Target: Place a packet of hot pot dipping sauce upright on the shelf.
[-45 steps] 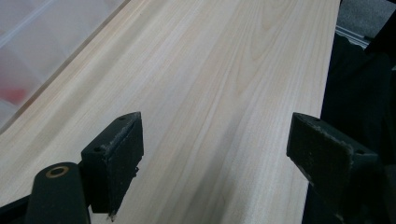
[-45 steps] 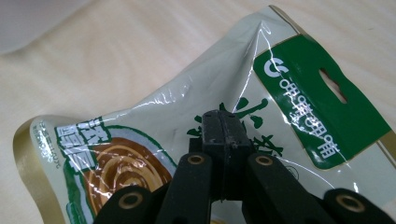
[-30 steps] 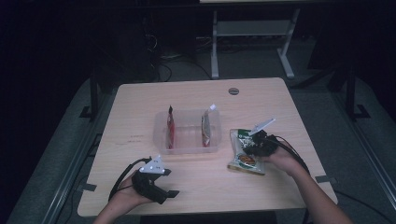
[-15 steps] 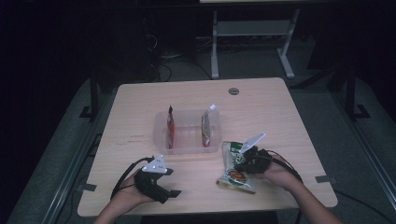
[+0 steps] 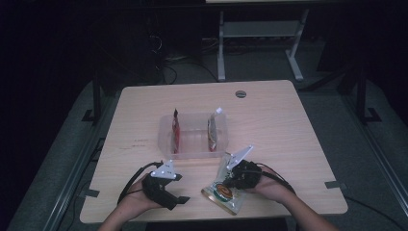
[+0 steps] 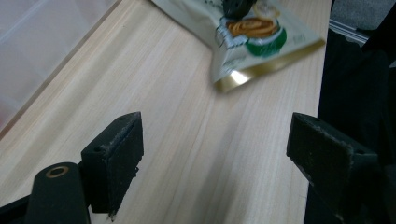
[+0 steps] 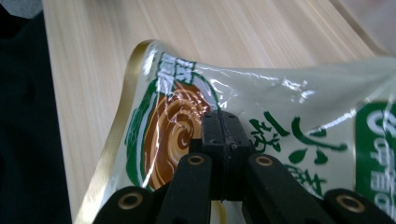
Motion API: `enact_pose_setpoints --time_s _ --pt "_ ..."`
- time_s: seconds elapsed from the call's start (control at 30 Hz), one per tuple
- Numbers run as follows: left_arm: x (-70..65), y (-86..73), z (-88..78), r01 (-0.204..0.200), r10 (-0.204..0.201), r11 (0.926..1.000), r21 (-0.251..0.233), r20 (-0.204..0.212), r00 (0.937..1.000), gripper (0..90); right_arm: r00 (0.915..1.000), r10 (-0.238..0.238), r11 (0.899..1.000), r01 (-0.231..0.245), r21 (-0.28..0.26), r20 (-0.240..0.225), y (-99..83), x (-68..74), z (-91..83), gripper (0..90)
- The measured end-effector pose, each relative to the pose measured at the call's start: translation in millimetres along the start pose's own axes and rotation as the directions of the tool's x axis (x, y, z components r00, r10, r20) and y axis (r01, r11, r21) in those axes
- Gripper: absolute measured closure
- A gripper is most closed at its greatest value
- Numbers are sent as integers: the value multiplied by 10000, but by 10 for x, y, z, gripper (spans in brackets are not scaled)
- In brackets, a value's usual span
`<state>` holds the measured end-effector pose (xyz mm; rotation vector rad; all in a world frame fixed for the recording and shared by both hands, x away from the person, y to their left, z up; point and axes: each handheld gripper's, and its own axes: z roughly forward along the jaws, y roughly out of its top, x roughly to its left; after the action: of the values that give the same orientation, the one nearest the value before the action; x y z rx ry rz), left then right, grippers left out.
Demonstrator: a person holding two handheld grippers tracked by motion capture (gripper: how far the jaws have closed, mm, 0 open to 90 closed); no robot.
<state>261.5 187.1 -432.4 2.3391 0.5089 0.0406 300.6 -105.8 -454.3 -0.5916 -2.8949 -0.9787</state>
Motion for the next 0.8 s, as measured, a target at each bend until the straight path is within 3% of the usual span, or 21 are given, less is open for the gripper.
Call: enact_pose_setpoints --time_s 0.53,0.7,0.8 --pt "38 -7 -14 63 -64 10000 -41 -126 9999 187 9962 -843 9948 830 -593 -195 408 268 386 898" --pt "48 -4 -26 170 -172 9997 -167 -134 9998 190 9947 -940 9902 890 -1077 -414 382 293 254 860" --pt "61 13 -23 228 -232 9995 -209 -207 9995 190 9976 -596 9896 545 -1334 -342 301 272 83 796"
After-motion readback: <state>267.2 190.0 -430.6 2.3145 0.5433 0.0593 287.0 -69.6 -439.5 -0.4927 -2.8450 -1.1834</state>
